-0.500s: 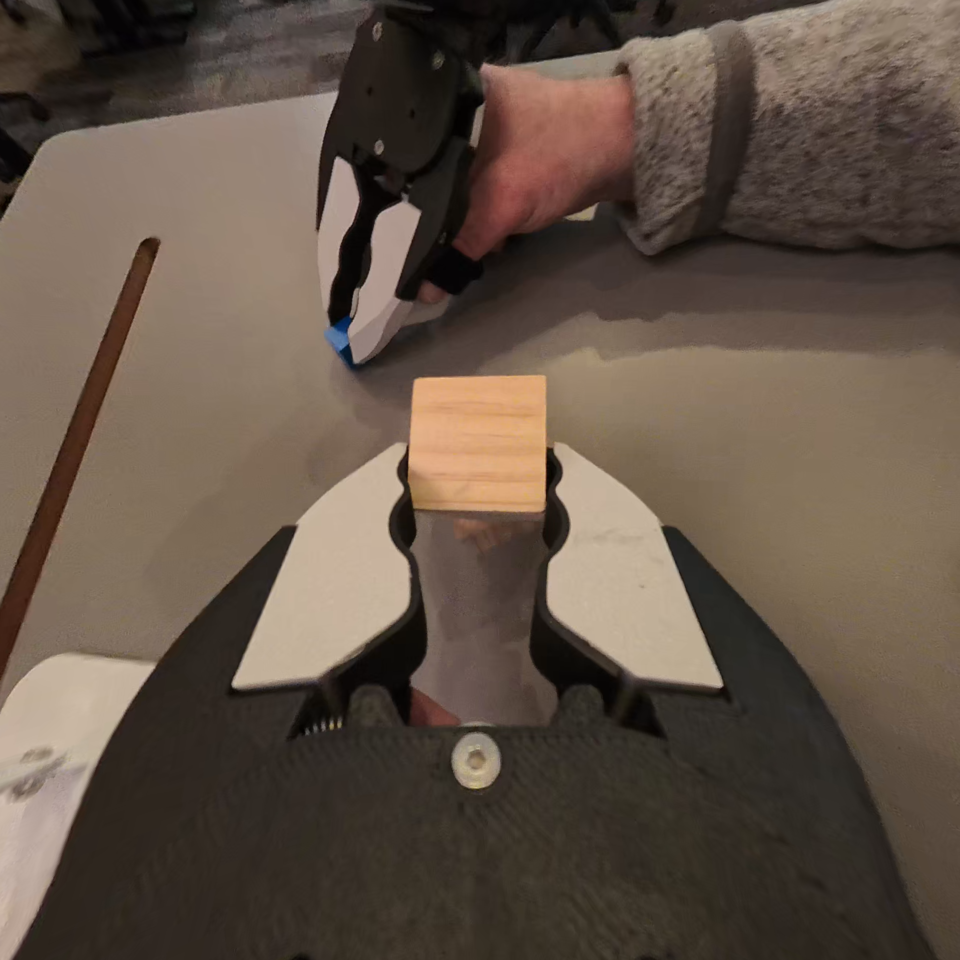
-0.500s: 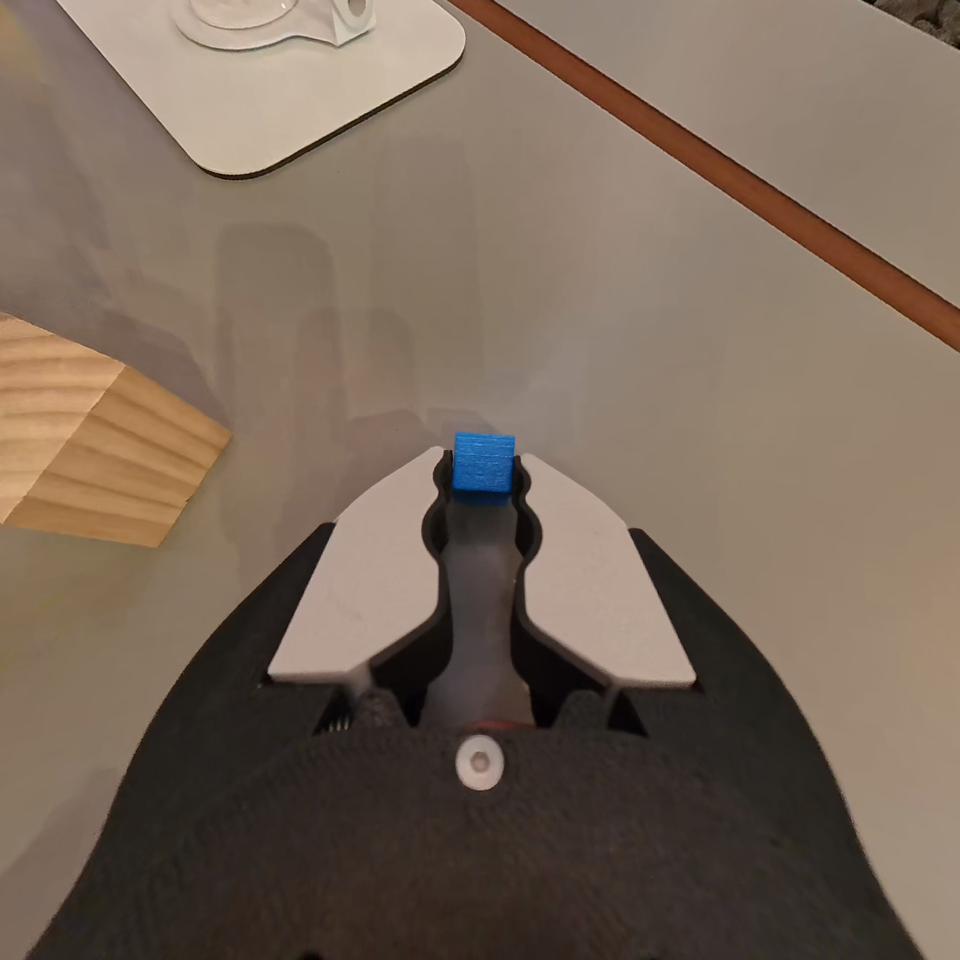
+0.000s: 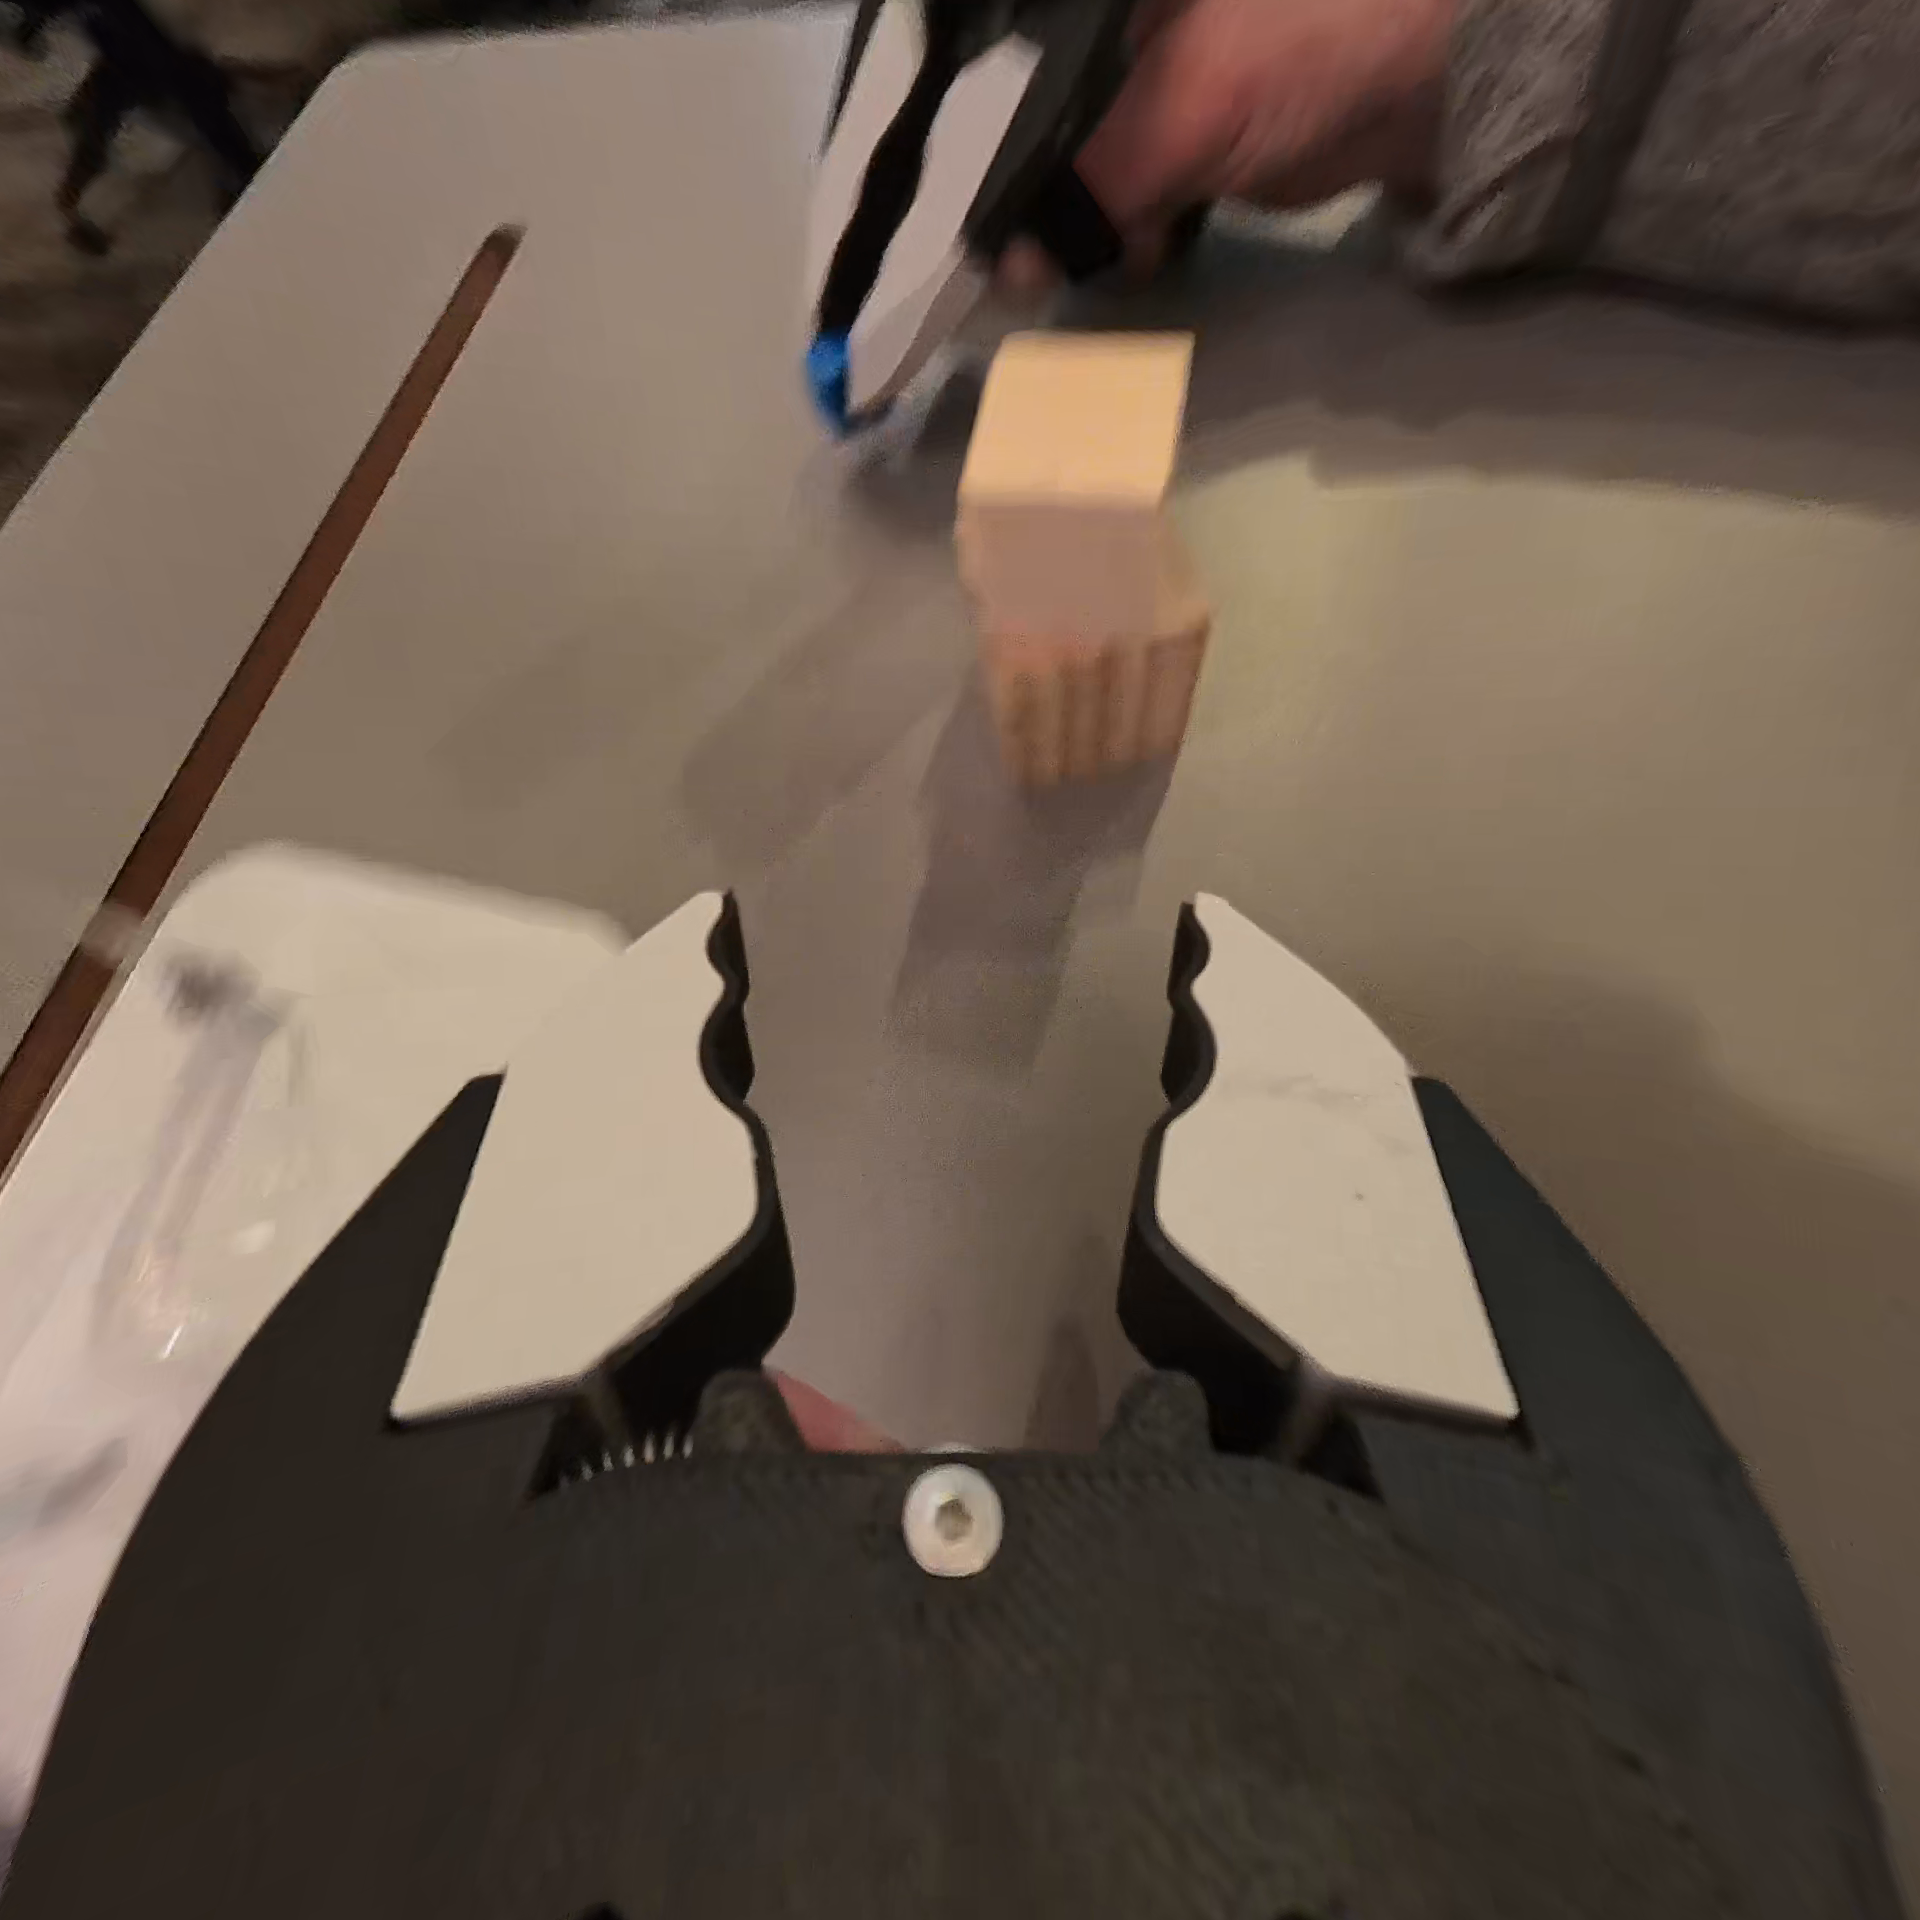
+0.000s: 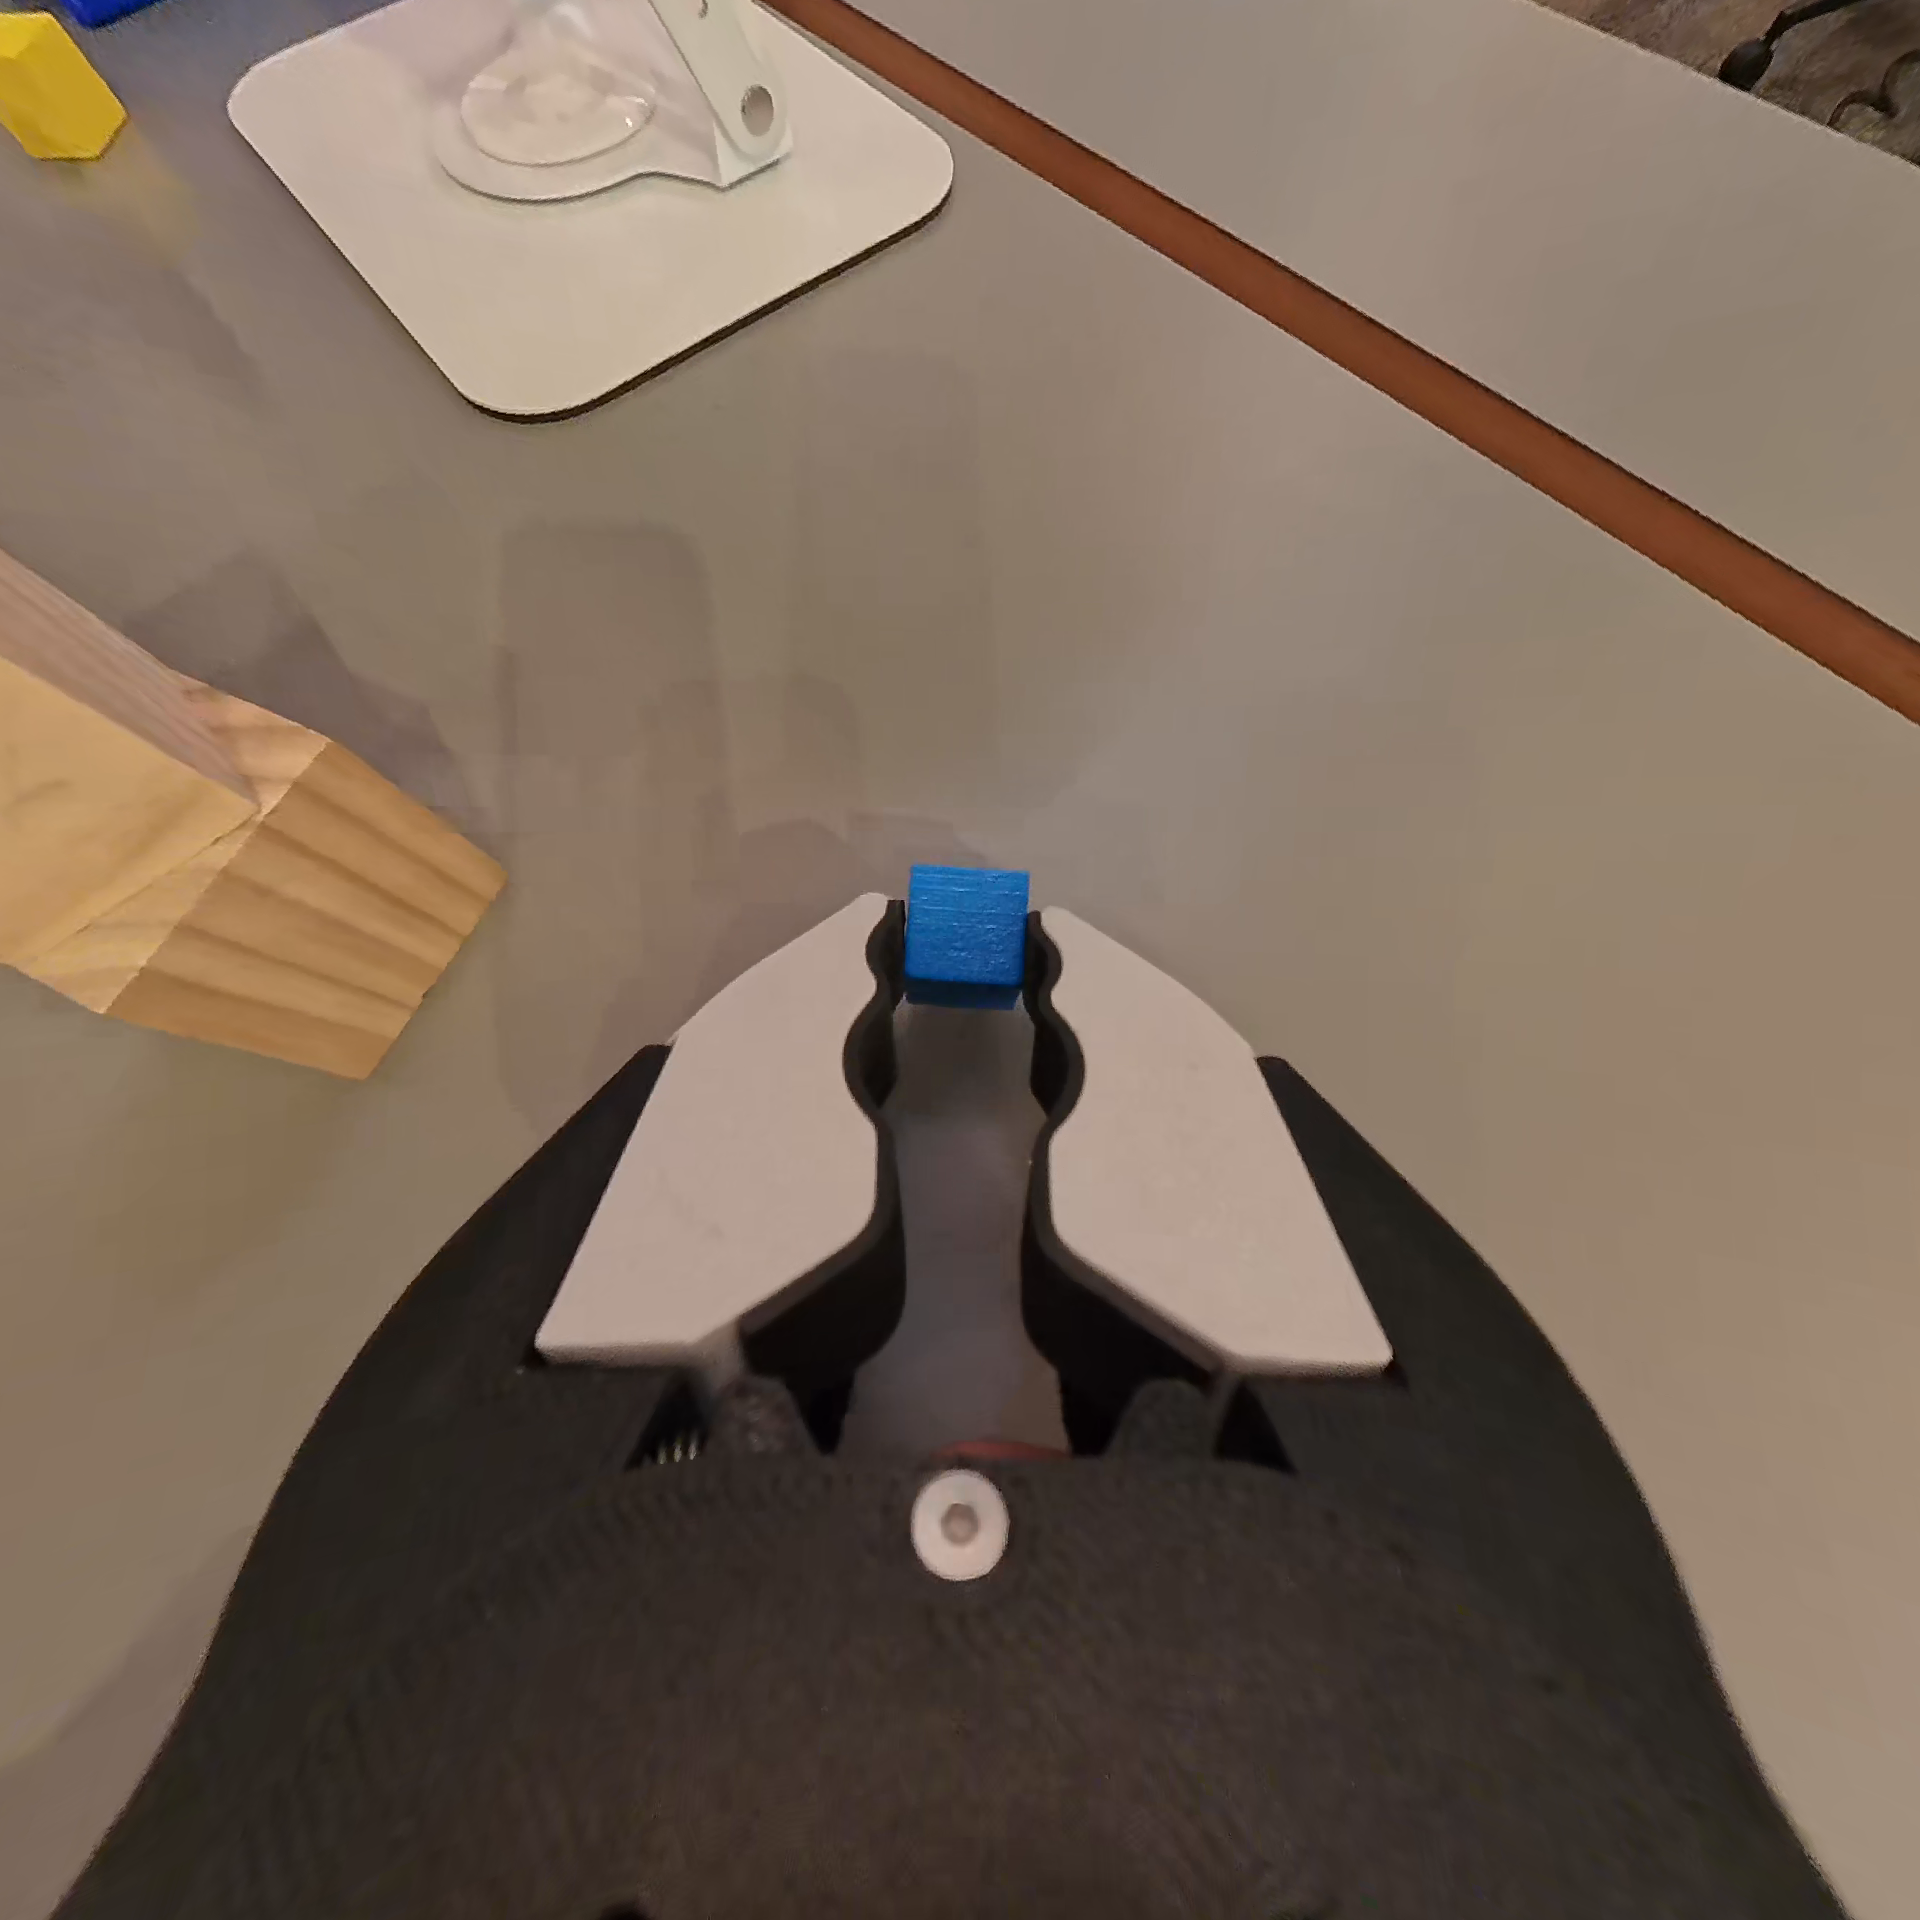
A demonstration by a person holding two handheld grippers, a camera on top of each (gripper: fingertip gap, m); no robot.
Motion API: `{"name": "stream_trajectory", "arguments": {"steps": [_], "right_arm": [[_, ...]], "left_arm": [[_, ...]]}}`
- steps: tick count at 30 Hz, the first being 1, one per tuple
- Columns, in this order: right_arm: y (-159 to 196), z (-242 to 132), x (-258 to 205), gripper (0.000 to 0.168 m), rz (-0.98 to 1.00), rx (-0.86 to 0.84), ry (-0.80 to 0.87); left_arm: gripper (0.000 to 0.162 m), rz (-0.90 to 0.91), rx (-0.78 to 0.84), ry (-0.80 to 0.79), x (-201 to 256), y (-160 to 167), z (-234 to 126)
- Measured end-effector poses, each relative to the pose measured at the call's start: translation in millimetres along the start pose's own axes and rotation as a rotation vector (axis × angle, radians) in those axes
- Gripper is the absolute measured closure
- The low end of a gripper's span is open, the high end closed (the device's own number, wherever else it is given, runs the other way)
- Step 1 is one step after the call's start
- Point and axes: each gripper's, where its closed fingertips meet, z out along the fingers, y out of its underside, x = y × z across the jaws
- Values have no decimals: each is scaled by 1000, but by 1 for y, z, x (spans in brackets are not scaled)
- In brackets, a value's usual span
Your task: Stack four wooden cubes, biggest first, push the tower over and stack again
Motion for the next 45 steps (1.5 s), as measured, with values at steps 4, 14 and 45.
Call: {"name": "stream_trajectory", "arguments": {"steps": [4, 14, 45], "right_arm": [[-7, -3, -6, 147, -4, 24, -30], [-69, -47, -72, 146, -145, 121, -176], [-74, -76, -78, 146, -165, 172, -219]], "left_arm": [[90, -55, -124, -260, -53, 85, -79], [102, -181, -288, -420, -100, 178, -127], [133, 69, -86, 146, 31, -83, 59]]}}
